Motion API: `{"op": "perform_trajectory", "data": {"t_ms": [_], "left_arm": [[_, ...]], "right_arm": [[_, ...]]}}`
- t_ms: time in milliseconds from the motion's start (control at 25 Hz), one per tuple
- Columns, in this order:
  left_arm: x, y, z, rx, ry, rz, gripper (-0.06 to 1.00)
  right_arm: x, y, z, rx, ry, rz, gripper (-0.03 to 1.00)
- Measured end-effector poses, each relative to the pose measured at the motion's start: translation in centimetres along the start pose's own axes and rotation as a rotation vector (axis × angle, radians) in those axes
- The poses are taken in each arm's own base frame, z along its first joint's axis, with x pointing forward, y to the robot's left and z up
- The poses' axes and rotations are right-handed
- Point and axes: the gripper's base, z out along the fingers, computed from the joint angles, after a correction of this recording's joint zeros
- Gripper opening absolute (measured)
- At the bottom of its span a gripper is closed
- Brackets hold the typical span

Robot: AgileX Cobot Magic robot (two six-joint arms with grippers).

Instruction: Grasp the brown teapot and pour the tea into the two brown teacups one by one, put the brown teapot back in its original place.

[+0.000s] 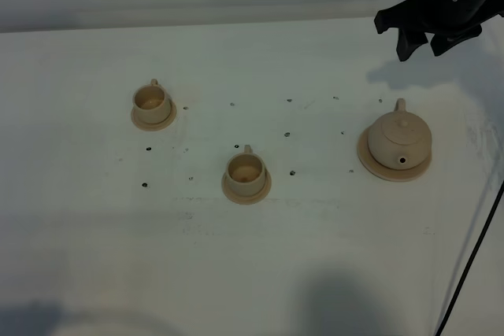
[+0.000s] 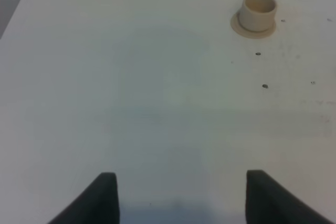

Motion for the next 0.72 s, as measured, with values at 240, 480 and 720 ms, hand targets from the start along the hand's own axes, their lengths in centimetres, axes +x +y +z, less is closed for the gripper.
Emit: {"op": "perform_trajectory", "data": {"t_ms": [240,480,720], "left_arm": [[0.0,0.0,0.0,0.000,0.000,0.000,0.52],[0.0,0.0,0.0,0.000,0.000,0.000,0.52],[0.0,0.0,0.0,0.000,0.000,0.000,0.52]], "right_arm": [[-0.1,0.0,0.4,0.001,0.003,0.083,0.58],[0.1,-0.2,2.6,0.002,0.071,0.107,0.58],[-0.2,-0.3,4.7,0.002,0.107,0.118,0.58]]}}
